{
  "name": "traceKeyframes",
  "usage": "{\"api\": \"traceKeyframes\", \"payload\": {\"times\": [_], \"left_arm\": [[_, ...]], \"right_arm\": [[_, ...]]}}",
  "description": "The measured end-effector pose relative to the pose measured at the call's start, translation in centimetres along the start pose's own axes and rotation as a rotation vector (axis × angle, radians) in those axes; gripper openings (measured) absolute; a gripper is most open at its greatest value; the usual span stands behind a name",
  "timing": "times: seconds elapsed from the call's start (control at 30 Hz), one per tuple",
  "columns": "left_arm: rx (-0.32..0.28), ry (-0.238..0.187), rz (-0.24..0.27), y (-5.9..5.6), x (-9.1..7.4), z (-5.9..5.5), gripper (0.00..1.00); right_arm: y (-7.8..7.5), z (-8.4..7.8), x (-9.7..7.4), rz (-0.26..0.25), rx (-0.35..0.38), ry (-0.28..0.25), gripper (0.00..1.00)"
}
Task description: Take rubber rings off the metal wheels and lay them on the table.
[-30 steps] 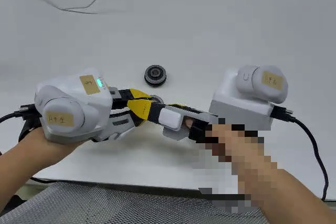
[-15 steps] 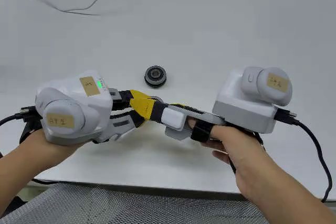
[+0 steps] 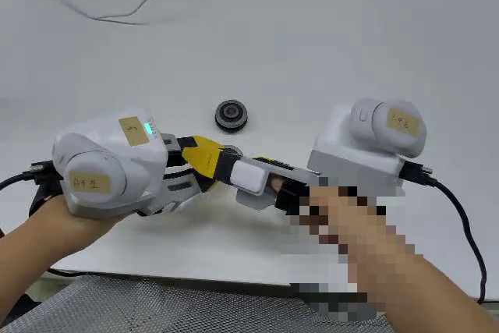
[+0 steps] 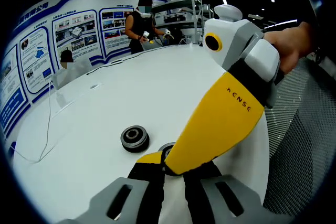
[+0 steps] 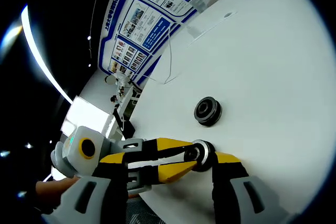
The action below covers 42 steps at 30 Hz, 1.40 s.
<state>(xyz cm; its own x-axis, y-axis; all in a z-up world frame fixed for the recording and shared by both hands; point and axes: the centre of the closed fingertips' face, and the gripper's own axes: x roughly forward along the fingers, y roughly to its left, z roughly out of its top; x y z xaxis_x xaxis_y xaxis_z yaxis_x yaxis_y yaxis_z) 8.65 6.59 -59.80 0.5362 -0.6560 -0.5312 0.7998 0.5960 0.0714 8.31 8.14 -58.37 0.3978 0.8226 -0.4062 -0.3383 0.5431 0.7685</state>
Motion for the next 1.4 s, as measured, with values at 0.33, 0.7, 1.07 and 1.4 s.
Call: {"api": "traceKeyframes", "payload": {"times": [0.33, 0.7, 1.07, 1.4], "left_arm": [[0.003, 0.001, 0.001, 0.0, 0.0, 0.0, 0.13], [-0.001, -0.006, 0.002, 0.0, 0.0, 0.0, 0.13], [-0.006, -0.010, 0.002, 0.0, -0.1, -0.1, 0.13], [-0.009, -0.011, 0.003, 0.0, 0.0, -0.3, 0.13]], "right_arm": [[0.3, -0.4, 0.5, -0.017, -0.034, 0.018, 0.72], [0.6, -0.4, -0.1, 0.006, -0.023, 0.020, 0.69], [-0.7, -0.5, -1.6, 0.096, 0.147, -0.023, 0.52], [-1.0, -0.3, -1.4, 0.099, 0.139, -0.045, 0.50]]}}
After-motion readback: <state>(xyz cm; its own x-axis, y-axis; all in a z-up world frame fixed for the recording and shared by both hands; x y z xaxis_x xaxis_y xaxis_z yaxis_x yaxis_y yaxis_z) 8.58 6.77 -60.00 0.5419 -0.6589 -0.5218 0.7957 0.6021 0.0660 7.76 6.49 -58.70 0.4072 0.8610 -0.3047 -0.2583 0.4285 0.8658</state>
